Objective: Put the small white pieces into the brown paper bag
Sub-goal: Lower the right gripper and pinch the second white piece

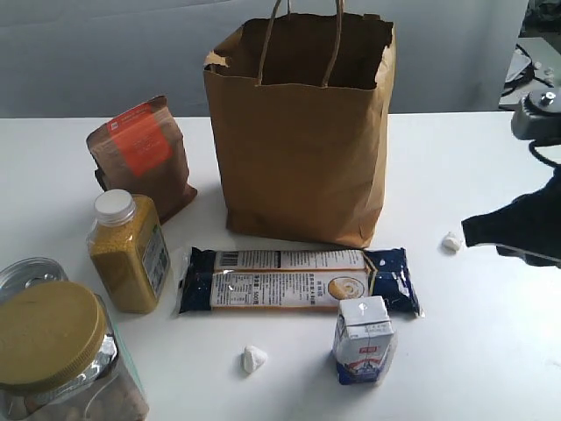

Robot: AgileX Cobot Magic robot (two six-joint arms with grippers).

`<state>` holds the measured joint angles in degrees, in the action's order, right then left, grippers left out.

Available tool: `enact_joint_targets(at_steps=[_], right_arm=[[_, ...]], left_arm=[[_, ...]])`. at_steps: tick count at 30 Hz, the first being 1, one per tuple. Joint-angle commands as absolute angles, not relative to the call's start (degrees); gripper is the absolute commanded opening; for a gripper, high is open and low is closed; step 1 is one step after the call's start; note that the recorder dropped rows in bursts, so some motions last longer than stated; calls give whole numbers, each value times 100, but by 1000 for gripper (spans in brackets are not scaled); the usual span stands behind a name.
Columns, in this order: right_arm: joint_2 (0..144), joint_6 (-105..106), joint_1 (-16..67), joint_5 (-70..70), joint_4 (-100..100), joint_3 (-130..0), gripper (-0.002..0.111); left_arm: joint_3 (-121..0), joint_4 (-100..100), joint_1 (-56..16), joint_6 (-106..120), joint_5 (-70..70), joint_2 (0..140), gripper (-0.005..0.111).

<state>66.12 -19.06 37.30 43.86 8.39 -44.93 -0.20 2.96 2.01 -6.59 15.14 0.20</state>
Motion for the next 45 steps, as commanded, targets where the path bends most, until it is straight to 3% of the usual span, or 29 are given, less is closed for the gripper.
enact_joint_targets(at_steps=[1, 6, 19, 27, 36, 39, 44, 45], right_arm=[[7392, -1955, 3219, 4022, 1008, -4479, 40], [8201, -1968, 2772, 3282, 944, -4630, 40], [10940, -1806, 2676, 3452, 692, -6679, 40], [11378, -1974, 2462, 2852, 909, -6679, 40], [11763, -1952, 2462, 3103, 909, -6679, 35], [11764, -1952, 2462, 3103, 909, -6679, 26], [11746, -1842, 2462, 3340, 909, -6679, 0], [11735, -1801, 2462, 3391, 909, -6679, 0]], left_arm=[[0, 251, 170, -690, 1501, 0, 0], [0, 251, 170, -690, 1501, 0, 0], [0, 251, 170, -690, 1501, 0, 0], [0, 251, 170, -690, 1501, 0, 0], [0, 251, 170, -690, 1501, 0, 0], [0, 251, 170, -690, 1501, 0, 0], [0, 251, 170, -690, 1501, 0, 0], [0, 251, 170, -690, 1501, 0, 0]])
